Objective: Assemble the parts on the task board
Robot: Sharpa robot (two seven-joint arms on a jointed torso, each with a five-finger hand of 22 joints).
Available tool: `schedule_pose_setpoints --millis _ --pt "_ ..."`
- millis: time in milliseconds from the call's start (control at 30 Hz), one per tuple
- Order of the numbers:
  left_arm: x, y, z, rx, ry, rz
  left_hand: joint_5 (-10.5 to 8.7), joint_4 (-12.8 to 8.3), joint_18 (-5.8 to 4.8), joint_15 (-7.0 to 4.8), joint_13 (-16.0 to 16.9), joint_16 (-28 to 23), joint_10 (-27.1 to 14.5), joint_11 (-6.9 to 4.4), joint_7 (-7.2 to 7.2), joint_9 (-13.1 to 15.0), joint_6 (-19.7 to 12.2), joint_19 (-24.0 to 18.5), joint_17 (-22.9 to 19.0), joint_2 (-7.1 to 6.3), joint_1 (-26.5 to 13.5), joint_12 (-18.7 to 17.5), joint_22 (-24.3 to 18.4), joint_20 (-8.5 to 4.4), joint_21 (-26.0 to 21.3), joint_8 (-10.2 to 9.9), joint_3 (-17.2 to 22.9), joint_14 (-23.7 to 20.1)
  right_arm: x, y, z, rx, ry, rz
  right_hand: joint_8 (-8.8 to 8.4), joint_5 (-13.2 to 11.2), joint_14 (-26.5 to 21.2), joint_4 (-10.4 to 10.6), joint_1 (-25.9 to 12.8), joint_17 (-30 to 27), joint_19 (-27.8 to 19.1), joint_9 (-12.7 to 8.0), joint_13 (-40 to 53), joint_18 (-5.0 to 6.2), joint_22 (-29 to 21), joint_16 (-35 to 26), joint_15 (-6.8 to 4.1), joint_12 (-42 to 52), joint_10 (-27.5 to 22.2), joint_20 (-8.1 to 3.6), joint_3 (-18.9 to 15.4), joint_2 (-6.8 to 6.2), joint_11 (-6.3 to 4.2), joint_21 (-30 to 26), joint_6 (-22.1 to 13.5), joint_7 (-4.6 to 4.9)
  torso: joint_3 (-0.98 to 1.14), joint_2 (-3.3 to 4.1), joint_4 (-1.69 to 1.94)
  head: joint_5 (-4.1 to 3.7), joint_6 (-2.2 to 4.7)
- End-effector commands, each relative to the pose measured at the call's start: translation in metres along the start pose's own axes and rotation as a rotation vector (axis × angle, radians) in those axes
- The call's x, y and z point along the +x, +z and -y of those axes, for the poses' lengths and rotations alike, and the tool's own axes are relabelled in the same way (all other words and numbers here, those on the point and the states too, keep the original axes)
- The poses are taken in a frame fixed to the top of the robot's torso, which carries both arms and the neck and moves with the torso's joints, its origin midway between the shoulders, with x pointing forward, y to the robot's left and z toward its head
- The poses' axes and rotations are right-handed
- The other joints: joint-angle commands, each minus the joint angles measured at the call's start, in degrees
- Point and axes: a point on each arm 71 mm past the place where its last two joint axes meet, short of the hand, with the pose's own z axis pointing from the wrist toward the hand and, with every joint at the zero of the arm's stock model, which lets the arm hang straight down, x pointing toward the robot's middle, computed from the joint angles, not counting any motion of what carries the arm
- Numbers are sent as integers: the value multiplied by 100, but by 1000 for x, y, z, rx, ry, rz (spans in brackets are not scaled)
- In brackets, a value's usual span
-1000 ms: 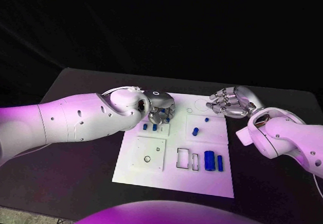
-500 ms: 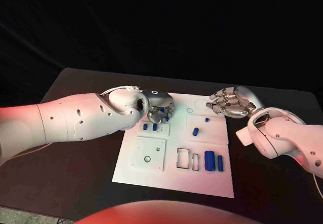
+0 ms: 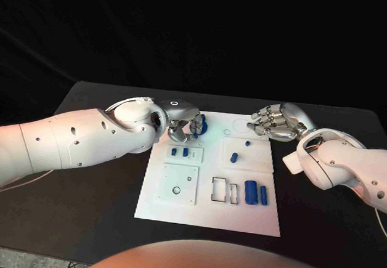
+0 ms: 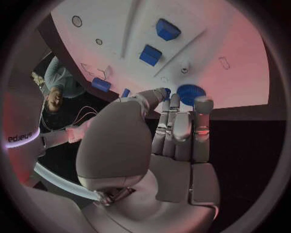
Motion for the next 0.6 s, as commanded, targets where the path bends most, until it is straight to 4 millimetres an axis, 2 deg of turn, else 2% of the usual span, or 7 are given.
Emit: schedule_pose_setpoints --millis 33,300,600 --pt "-3 -4 -1 1 -49 18 4 -21 -99 2 -5 31 41 6 17 -8 18 14 -4 1 -55 -37 519 -2 19 -29 2 31 0 0 -1 -12 -5 -2 34 34 -37 -19 -6 -5 -39 -9 -10 54 -5 -36 -4 25 -36 -14 3 58 -11 -7 25 237 -1 2 6 13 11" --pt "-2 -14 -19 -48 -64 -19 -12 -22 -99 15 -7 24 59 9 20 -12 25 -6 -31 -4 -77 -52 512 6 5 -33 1 20 0 0 0 -10 -5 -1 34 34 -37 -19 -6 -5 -39 -9 -10 54 -5 -36 -4 25 -36 -14 3 58 -11 -7 25 237 2 6 -3 18 10" --pt "1 -16 -26 -73 -72 -39 -57 -21 -104 20 -12 53 68 14 22 -20 29 -5 10 -10 -109 -82 517 14 45 -42 0 39 0 0 0 -12 -5 -2 34 34 -37 -19 -6 -5 -39 -9 -10 54 -5 -36 -4 25 -36 -14 3 58 -11 -7 25 237 1 11 -4 29 5"
